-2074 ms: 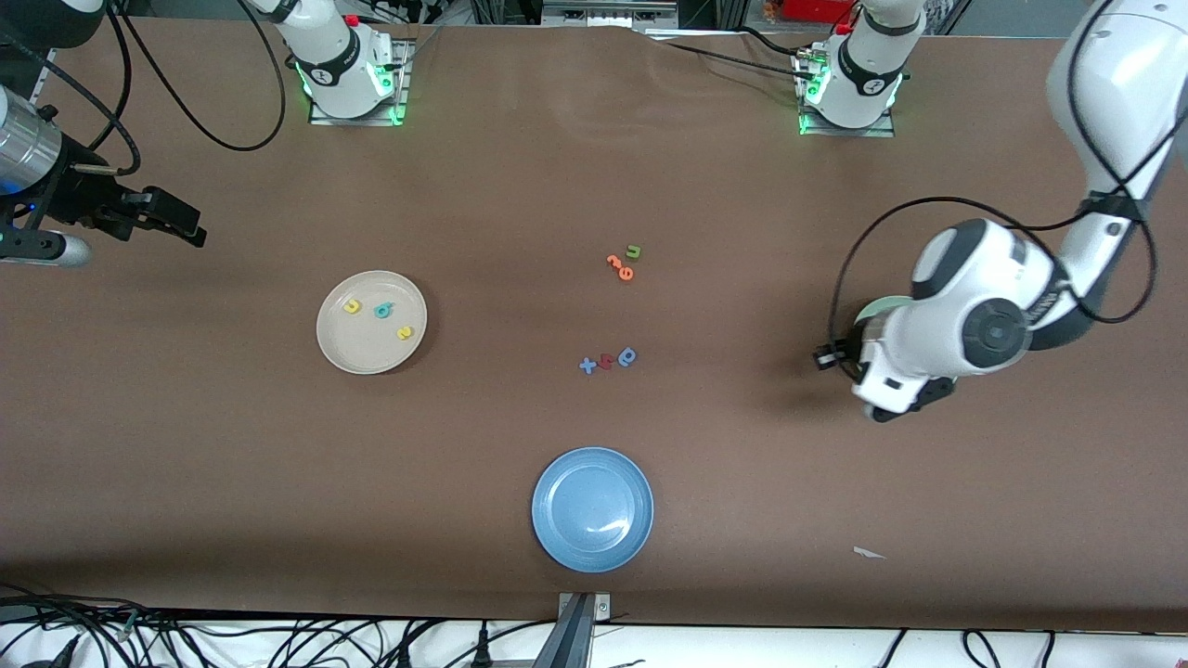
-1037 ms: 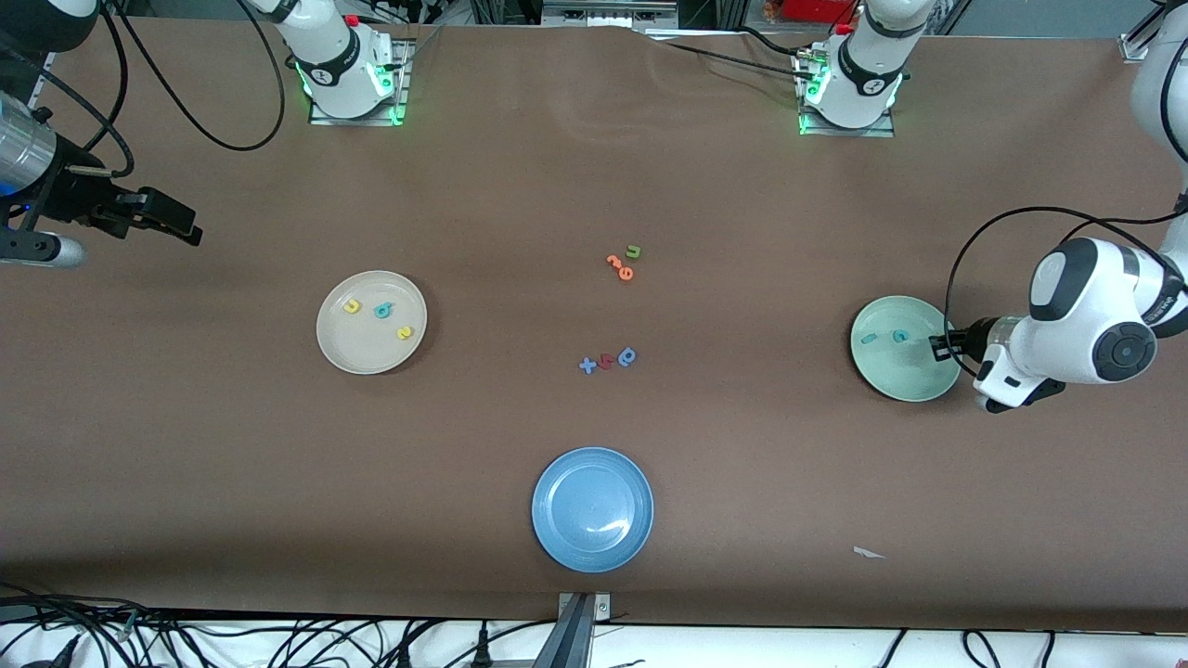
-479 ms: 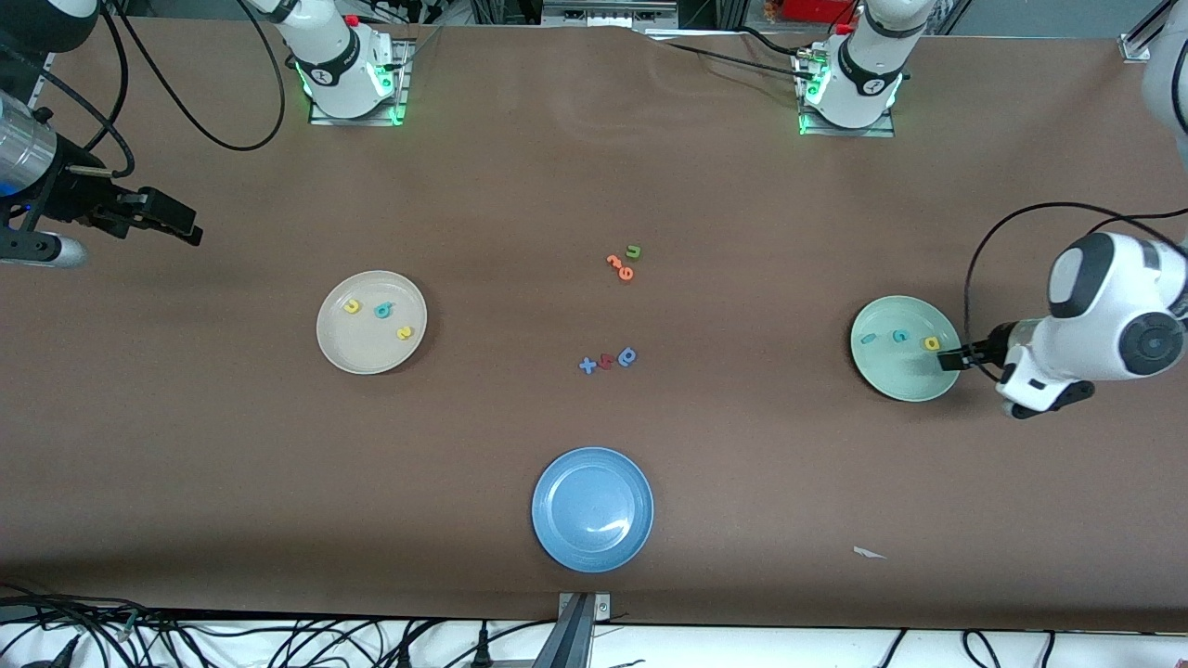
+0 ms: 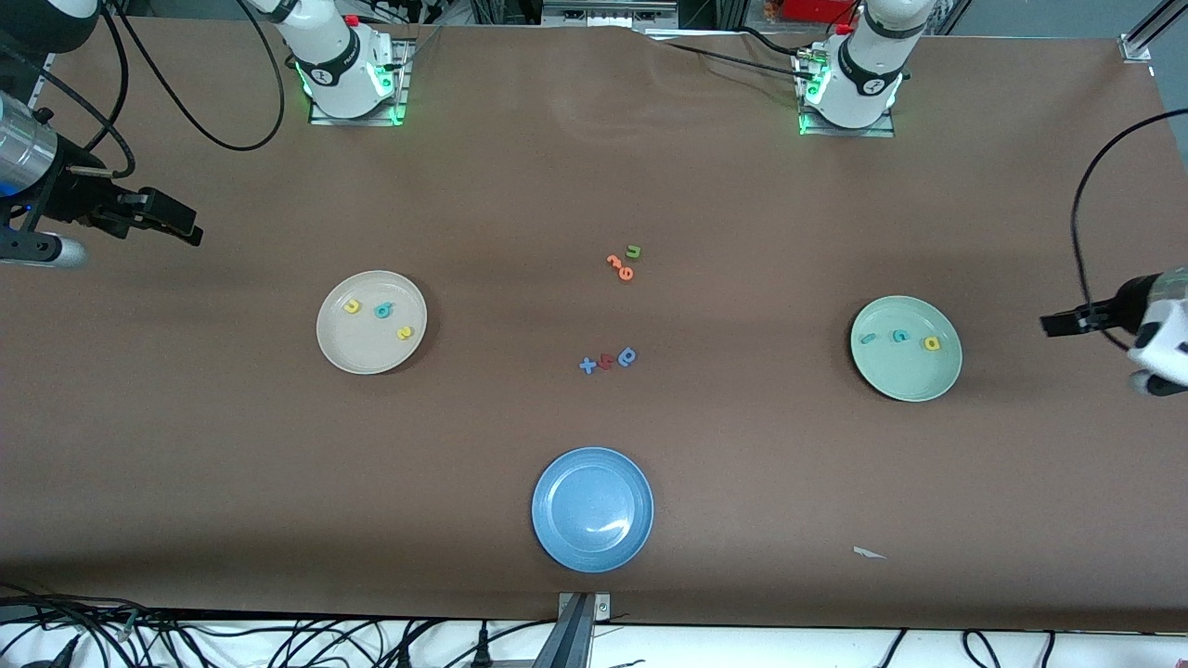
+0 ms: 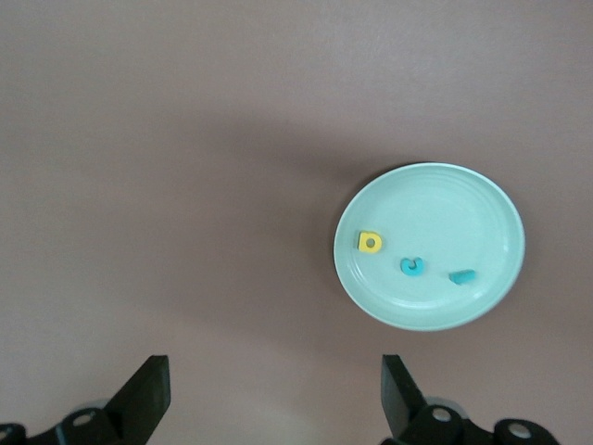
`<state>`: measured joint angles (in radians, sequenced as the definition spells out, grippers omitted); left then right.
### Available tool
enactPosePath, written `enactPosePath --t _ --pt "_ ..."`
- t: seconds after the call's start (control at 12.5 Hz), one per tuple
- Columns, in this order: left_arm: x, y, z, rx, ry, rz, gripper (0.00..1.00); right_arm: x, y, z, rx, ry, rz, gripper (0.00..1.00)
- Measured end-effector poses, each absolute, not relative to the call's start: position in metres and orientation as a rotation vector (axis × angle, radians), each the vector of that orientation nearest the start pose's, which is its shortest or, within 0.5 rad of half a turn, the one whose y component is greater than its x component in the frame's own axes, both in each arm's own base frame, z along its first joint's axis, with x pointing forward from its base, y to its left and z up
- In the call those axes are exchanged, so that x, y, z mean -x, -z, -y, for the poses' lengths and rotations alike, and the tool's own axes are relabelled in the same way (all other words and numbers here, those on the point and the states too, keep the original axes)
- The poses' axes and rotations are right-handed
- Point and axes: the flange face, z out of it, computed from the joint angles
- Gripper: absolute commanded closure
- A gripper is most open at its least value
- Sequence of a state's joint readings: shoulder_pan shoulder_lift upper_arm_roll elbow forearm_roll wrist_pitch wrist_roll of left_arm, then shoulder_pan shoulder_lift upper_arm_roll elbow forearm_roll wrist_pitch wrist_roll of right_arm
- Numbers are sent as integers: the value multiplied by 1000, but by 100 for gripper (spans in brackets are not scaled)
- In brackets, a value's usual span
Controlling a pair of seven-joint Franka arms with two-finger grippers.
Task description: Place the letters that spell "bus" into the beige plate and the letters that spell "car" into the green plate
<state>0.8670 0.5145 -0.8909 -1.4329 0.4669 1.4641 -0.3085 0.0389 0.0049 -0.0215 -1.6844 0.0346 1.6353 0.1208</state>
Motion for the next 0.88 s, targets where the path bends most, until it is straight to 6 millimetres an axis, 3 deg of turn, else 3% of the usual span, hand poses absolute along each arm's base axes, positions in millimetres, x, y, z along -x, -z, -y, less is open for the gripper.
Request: enactPosePath --t 0.24,0.56,0.88 --pt "-625 -520 -135 3034 -387 401 0 -557 -573 -13 3105 -88 -166 0" --pt "-641 -554 -100 3096 -351 393 0 -557 -573 -13 3106 -88 -165 0" --pt "-654 -569 -87 3101 -326 524 0 -557 -573 -13 3106 -88 -165 0"
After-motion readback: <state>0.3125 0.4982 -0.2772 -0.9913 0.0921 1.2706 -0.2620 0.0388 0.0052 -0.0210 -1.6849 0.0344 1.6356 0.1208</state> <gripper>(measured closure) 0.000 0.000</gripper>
